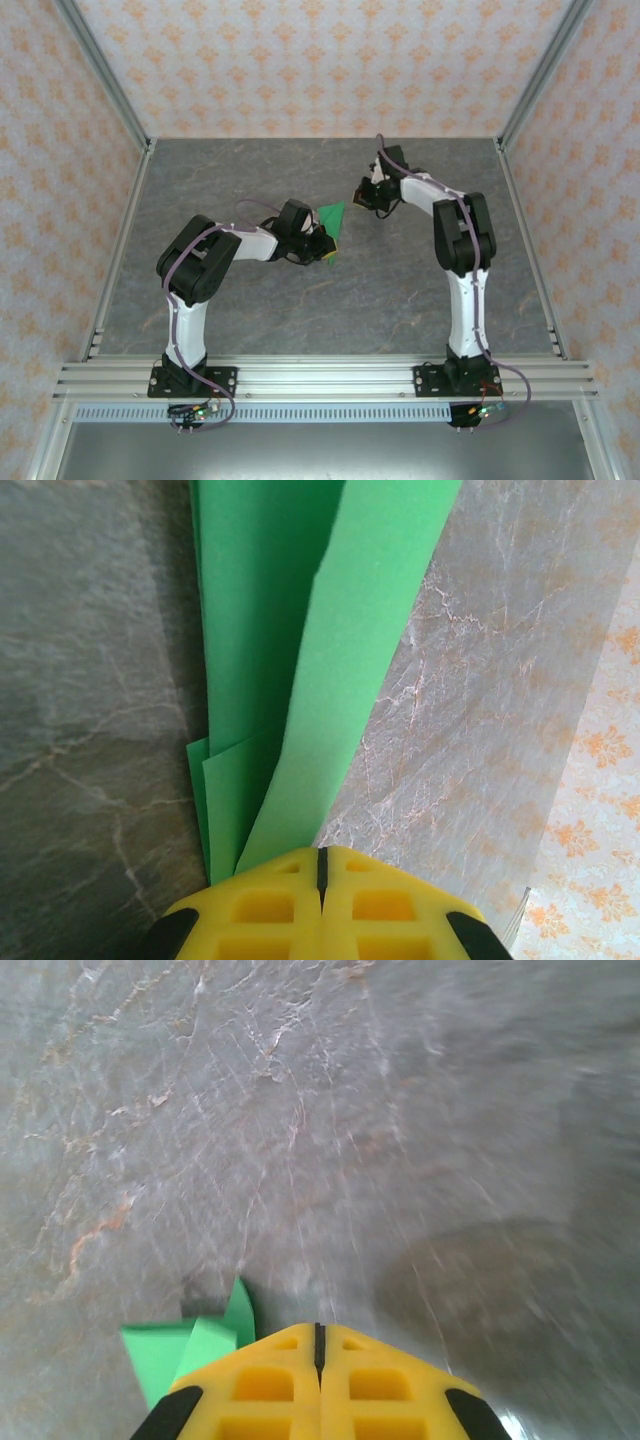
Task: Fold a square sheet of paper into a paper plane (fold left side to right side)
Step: Fold the wing for the fifth time at the center of the table.
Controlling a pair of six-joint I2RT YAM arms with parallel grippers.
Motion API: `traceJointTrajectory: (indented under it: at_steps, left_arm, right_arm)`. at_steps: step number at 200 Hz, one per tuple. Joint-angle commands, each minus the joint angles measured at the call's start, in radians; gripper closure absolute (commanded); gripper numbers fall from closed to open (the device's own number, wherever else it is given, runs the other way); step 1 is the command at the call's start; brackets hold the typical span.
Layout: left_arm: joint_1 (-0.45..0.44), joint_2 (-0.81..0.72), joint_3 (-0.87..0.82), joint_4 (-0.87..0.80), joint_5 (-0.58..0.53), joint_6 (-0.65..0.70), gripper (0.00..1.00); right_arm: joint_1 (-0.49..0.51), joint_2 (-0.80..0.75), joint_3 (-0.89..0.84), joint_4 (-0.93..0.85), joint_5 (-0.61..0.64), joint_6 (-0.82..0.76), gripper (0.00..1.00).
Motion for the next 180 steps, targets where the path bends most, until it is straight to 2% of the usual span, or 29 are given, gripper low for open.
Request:
traceJointTrajectory:
  at_steps: [1,31,63,105,180]
  left_arm:
    - [0.002,0.063,-0.035,-0.172,-0.066,0.007,1.00]
    - [0.001,0.056,-0.033,-0.180,-0.067,0.009,1.00]
    - [0.002,0.055,-0.028,-0.190,-0.066,0.013,1.00]
    - [0.001,0.034,-0.030,-0.203,-0.066,0.026,1.00]
    - [0.001,-0.100,-0.037,-0.192,-0.018,0.091,1.00]
  right_arm:
    - [0.020,-0.135,-0.072,0.060,0.006,-0.001,1.00]
    - [0.092,-0.147,-0.157,0.125,-0.066,0.073,1.00]
    - [0.132,-0.043,-0.132,0.185,-0.093,0.154,1.00]
    - [0.137,0.042,-0.066,0.123,-0.052,0.135,1.00]
    - [0.137,0.063,-0.065,0.047,-0.013,0.088,1.00]
